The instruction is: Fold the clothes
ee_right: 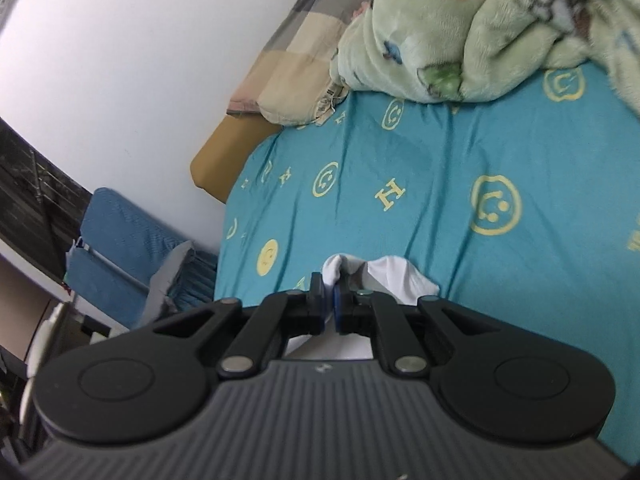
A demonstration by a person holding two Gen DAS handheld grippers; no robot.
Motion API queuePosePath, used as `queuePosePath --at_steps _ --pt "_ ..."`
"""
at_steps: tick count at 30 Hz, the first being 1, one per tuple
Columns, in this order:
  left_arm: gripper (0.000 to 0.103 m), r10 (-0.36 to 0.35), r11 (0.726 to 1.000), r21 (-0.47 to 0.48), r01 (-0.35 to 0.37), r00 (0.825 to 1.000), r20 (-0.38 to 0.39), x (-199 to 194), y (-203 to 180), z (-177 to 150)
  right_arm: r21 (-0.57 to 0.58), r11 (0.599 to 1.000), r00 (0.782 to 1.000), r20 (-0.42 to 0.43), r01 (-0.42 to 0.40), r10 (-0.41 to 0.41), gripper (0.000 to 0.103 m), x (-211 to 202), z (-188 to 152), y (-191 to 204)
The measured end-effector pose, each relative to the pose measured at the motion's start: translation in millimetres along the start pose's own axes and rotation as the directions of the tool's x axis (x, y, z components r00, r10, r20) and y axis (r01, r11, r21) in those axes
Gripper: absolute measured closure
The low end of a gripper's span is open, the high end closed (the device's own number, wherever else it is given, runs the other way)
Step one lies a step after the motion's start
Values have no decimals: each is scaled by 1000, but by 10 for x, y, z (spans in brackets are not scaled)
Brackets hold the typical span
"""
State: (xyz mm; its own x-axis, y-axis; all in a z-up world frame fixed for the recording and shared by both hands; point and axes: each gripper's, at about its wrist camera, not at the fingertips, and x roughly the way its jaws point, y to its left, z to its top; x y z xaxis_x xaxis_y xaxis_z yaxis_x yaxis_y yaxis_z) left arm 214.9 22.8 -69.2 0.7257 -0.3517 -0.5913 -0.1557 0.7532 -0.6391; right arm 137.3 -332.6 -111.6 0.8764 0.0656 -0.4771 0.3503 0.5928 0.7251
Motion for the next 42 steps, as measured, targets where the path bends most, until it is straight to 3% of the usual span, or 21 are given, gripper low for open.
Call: queuePosePath --at_steps 7,8,9,10,11,12,13,16,17,18,19,23,27,31,37,42 --pt "96 1 993 119 -1 1000 -7 679 77 46 30 1000 997 -77 -5 7 92 686 88 -284" --pt "92 8 992 126 -6 1000 -13 729 103 48 21 1000 995 -101 -4 6 89 743 94 -294" --pt "81 11 991 135 -8 1000 -20 770 123 57 9 1000 992 -125 -3 4 75 795 98 -299" --pt "59 11 989 147 -7 1000 -29 799 133 74 -24 1000 991 -135 -2 -1 62 824 72 -281" --pt "48 7 987 164 -1 999 -38 811 138 88 -66 998 990 -140 -1 -8 27 845 36 -257" --pt "30 -2 983 185 10 999 -47 801 136 98 -107 994 989 -145 -1 -15 11 866 0 -232" --pt "25 -10 978 206 22 998 -56 790 133 107 -147 989 989 -150 0 -22 13 888 -36 -207" --pt "23 -20 948 317 35 999 -49 754 70 42 -268 963 986 -162 0 -45 14 951 -144 -133" --pt "23 -9 930 366 25 999 -44 773 38 -3 -308 951 985 -165 -1 -52 19 972 -180 -109" --pt "23 10 913 409 8 999 -43 813 14 -57 -347 938 984 -168 -2 -60 40 994 -216 -84" --pt "23 33 897 443 -9 998 -47 866 0 -117 -385 923 983 -171 -3 -68 46 1015 -252 -59" --pt "26 136 852 517 -77 988 -77 1112 32 -306 -531 847 979 -178 -9 -102 51 1100 -396 39" --pt "27 178 793 599 -108 982 -60 1154 32 -459 -599 801 982 -143 15 -125 50 1068 -496 131" --pt "27 164 802 590 -96 985 -61 969 53 -523 -606 795 982 -158 -12 -106 48 857 -536 221" --pt "27 153 794 602 -87 986 -59 375 91 -718 -636 772 981 -166 -29 -100 48 303 -646 310" --pt "27 226 781 608 -144 972 -60 169 174 -928 -645 764 976 -163 7 -146 48 -68 -796 232"
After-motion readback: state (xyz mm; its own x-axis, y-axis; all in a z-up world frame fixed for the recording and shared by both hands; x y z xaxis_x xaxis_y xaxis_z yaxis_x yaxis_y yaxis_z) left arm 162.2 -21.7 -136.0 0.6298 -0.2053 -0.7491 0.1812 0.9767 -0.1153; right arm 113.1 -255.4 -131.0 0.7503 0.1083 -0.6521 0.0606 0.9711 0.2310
